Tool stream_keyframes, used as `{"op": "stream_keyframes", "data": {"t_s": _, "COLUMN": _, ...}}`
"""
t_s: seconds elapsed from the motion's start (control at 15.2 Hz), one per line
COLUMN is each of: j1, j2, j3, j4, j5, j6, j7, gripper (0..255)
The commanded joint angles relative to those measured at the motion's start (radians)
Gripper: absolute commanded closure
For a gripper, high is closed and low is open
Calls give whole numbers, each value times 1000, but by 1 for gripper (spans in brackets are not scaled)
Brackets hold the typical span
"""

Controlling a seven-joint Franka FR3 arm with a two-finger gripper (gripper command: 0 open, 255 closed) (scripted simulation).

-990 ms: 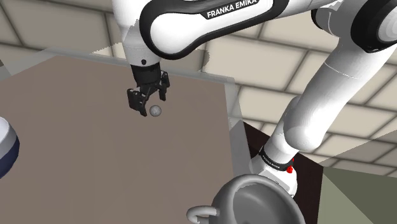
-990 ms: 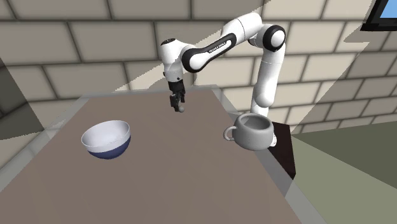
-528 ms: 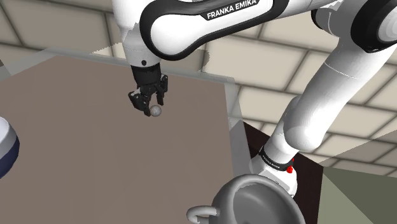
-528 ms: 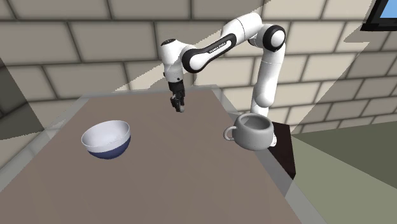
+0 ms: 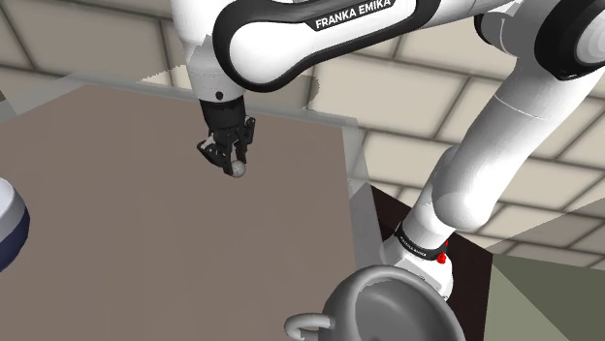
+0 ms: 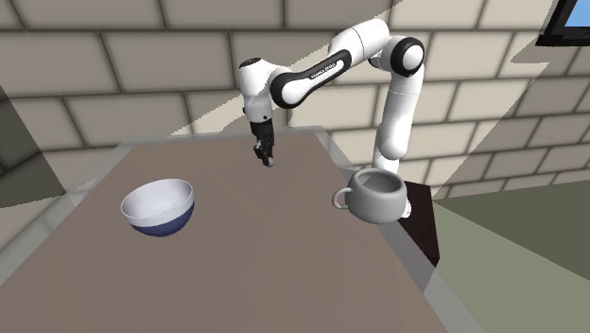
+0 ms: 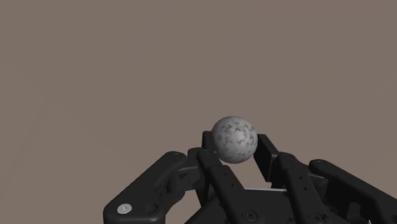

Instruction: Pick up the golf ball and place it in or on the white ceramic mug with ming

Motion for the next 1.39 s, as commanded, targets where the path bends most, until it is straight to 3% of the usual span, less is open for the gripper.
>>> {"op": "stream_keyframes", "data": {"t_s": 0.0, "j1": 0, "j2": 0, "j3": 0, "j4": 0, "j5": 0, "j6": 0, "j7": 0, "gripper": 255}}
{"op": "stream_keyframes", "data": {"t_s": 1.32, "j1": -3, "j2": -21, "j3": -5, "j4": 248, "j5": 10, "j6": -266, "j7": -17, "gripper": 255}}
